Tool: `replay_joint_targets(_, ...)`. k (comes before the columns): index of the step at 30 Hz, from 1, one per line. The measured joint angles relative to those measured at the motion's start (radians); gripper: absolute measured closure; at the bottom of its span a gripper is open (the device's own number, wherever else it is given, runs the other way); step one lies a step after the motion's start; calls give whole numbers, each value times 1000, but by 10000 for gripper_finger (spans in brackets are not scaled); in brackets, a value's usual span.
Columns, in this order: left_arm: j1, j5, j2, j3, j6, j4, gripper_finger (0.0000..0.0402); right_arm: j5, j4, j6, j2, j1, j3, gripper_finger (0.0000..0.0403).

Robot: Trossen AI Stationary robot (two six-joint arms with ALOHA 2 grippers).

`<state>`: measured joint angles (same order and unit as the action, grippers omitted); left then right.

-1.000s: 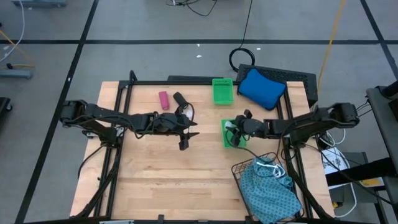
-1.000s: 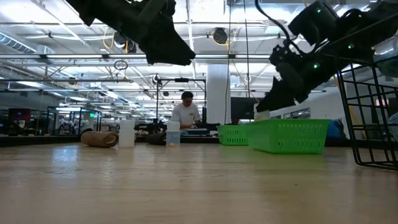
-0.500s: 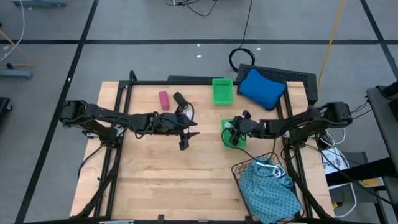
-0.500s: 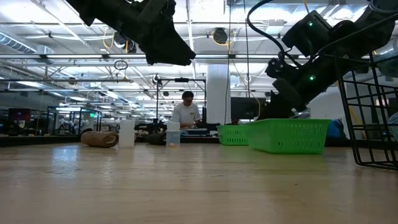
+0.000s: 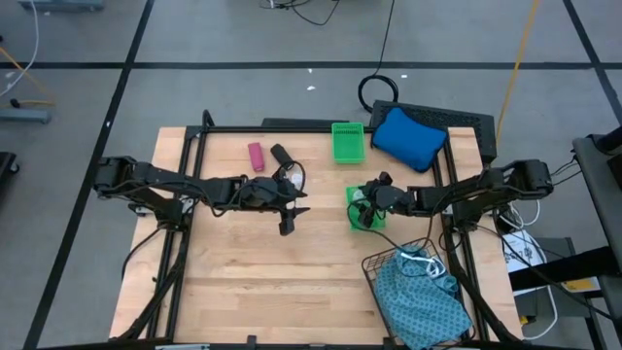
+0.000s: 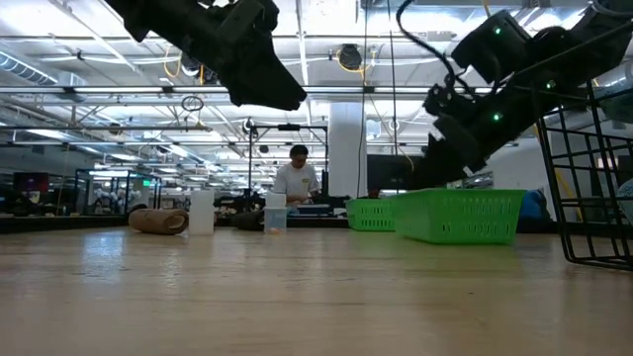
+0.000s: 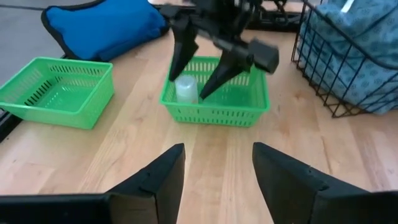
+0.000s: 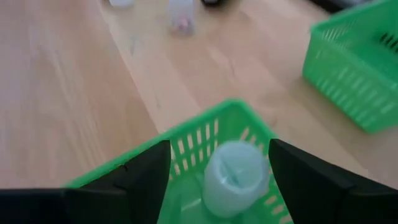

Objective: Pick & Place Medicine items
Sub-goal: Put the left transparent pill bottle into the bottom green bin

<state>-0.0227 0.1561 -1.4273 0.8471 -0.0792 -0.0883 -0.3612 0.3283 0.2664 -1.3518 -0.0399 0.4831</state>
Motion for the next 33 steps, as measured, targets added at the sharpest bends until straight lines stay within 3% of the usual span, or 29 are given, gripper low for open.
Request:
replay_joint_targets(6, 0, 0, 2, 1, -49, 40, 202, 0, -4, -73, 145, 0, 1, 142)
replay_joint_targets(10, 0, 16, 48, -7, -109, 184, 207, 0, -30, -102, 266, 2, 1, 147)
replay_joint_targets(18, -27, 303, 283, -292, -231, 146, 230, 0, -124, -122, 434, 2, 1, 147)
replay_joint_targets(23, -27, 334, 375, -436, -353, 157, 234, 0, -134, -125, 452, 2, 1, 147)
replay_joint_targets(28, -23, 313, 385, -545, -502, 133, 195, -2, -134, -130, 433, 2, 1, 147)
replay_joint_targets(33, -23, 320, 380, -591, -464, 64, 129, -2, -131, -130, 416, 2, 1, 147)
